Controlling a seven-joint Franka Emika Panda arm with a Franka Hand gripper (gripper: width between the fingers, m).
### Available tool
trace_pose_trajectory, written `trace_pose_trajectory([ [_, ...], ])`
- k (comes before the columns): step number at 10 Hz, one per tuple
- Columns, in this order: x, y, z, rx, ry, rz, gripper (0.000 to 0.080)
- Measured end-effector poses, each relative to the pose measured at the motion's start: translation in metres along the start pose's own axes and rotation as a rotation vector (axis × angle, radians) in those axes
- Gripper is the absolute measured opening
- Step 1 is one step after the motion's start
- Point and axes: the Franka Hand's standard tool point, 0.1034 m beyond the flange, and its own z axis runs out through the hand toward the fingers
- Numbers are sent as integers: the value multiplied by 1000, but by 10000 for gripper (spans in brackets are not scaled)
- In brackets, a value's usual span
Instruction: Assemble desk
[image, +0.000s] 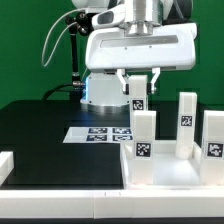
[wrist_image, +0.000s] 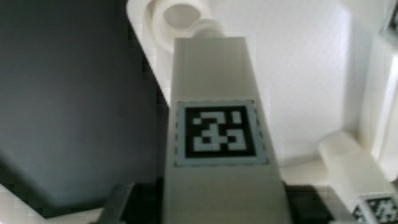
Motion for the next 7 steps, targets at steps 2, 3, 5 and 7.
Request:
trace_pose_trajectory([
  [2,-5,9,4,-17,9,-43,288],
  [3,-2,12,4,-19,13,-64,288],
  [5,-2,13,4,-20,13,-66,288],
  [7,-11,6,13,-29,23,-61,288],
])
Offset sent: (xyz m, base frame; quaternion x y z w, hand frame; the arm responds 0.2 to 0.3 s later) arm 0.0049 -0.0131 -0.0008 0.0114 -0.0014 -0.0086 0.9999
